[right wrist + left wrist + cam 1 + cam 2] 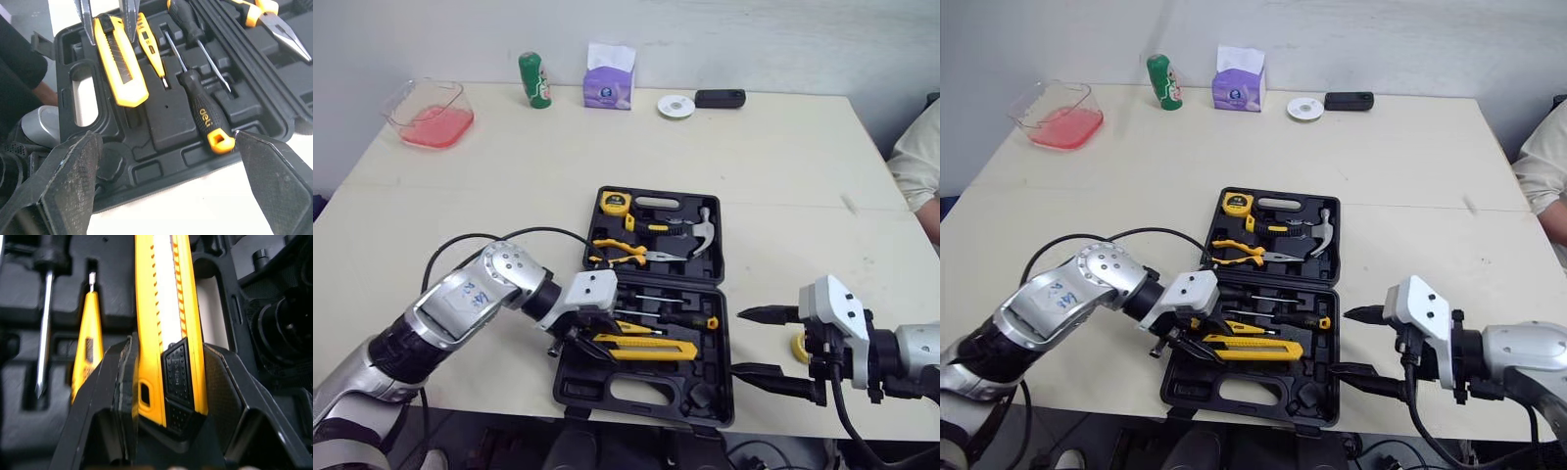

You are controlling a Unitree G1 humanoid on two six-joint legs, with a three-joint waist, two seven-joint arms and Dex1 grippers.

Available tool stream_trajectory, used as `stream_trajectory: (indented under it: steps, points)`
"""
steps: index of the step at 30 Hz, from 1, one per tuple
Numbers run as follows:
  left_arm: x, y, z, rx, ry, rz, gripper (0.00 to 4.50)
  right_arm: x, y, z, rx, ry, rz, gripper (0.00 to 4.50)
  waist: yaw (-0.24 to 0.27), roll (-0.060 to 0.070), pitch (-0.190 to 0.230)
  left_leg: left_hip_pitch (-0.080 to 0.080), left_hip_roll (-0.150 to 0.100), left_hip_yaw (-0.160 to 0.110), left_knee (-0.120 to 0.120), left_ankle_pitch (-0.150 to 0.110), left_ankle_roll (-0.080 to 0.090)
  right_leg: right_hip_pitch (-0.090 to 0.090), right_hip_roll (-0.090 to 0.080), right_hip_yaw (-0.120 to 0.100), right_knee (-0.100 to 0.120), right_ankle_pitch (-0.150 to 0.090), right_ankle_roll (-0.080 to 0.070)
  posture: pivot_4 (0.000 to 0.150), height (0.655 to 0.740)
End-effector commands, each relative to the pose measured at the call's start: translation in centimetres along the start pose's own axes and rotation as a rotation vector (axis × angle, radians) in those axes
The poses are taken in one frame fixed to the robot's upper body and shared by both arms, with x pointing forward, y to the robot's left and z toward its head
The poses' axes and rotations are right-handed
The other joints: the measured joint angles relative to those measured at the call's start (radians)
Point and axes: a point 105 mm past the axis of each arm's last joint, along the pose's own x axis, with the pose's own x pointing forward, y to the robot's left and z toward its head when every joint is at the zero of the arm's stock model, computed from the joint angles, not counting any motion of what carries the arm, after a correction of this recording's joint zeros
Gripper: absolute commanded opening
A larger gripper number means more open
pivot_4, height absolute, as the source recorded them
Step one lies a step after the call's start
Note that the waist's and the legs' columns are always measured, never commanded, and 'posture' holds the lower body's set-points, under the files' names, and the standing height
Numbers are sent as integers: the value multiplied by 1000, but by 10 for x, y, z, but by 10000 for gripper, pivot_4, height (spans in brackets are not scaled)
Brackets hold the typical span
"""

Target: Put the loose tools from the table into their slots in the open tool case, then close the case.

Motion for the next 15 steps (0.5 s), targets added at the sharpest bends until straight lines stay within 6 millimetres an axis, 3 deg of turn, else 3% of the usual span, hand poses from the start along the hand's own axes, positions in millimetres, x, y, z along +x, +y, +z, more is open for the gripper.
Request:
stream_trajectory:
  steps: [1, 8, 12, 15]
  points:
    - [0, -3, 2, 50, 13, -27, 15257, -5, 4, 4, -37, 5, -15, 45000, 0, 0, 0, 0, 0, 0, 0, 0, 0, 0, 0, 0, 0, 0, 0, 1500, 7400]
    - [8, -4, -2, 38, 32, -43, 15257, -5, 4, 6, -38, -3, -19, 45000, 0, 0, 0, 0, 0, 0, 4, 0, 1, 1, 0, 0, 2, 0, 0, 1500, 7400]
    - [3, -2, 0, 7, 20, -27, 33512, -4, 4, 6, -38, -4, -19, 45000, 1, 0, 0, 0, 0, 0, 4, 0, 1, 1, 0, 0, 2, 0, 0, 1500, 7400]
    - [-19, -8, 12, -7, -68, -14, 44840, -3, 5, 6, -38, -9, -16, 45000, -2, 0, 0, 0, 0, 0, 5, -1, 1, 1, -1, 0, 2, 0, 0, 1500, 7400]
